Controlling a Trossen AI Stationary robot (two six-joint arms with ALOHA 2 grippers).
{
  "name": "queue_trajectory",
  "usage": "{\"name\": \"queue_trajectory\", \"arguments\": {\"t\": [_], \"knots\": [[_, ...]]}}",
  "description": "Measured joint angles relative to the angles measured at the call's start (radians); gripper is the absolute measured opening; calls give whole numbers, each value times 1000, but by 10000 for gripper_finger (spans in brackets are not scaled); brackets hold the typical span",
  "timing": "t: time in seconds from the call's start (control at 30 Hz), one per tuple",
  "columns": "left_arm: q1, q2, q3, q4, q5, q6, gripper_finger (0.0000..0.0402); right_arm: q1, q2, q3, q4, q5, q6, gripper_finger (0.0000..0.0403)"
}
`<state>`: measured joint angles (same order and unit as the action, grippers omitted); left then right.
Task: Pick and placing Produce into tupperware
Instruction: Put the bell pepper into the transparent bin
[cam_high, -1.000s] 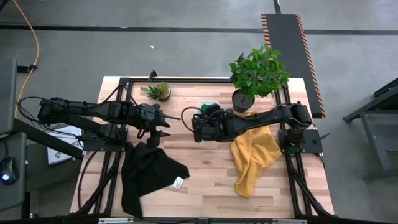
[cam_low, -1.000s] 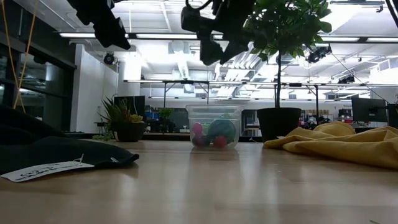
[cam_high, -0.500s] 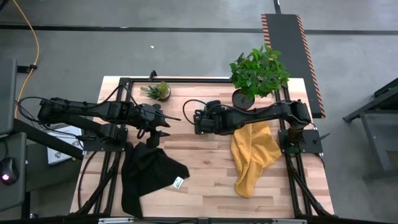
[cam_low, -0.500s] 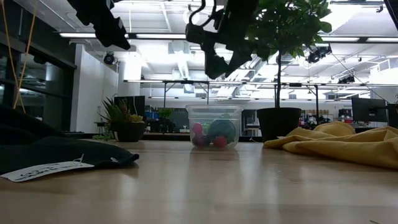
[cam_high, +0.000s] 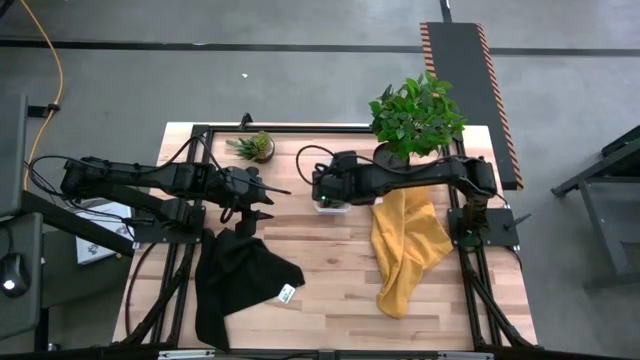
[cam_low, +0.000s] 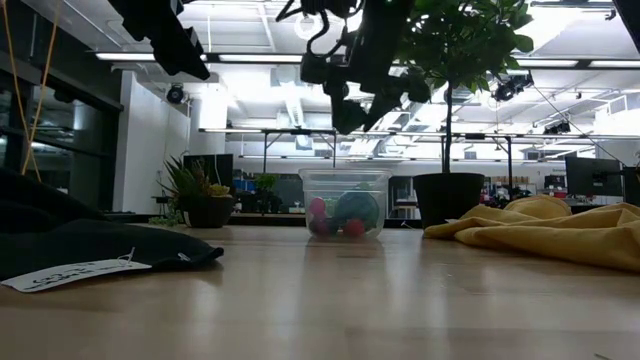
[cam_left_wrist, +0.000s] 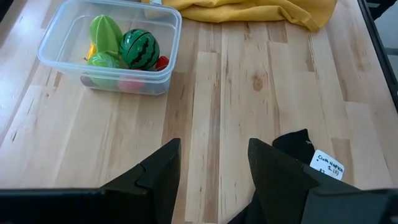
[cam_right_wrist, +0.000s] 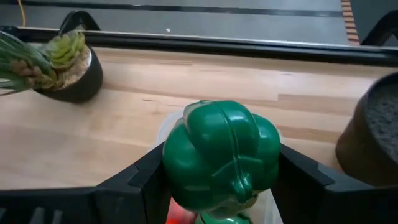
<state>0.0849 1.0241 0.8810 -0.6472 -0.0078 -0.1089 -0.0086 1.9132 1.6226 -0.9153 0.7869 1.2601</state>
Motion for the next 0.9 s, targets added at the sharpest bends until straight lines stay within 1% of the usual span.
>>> {"name": "queue_trajectory", "arguments": {"t": [0.3,0.67,0.9], "knots": [[0,0,0,-8,0,0,177,9,58,-2,23,69,72,209],[0,0,0,-8,0,-1,177,42,156,-2,66,79,182,209],[0,0,0,-8,0,0,177,55,190,-2,67,73,224,209]]}}
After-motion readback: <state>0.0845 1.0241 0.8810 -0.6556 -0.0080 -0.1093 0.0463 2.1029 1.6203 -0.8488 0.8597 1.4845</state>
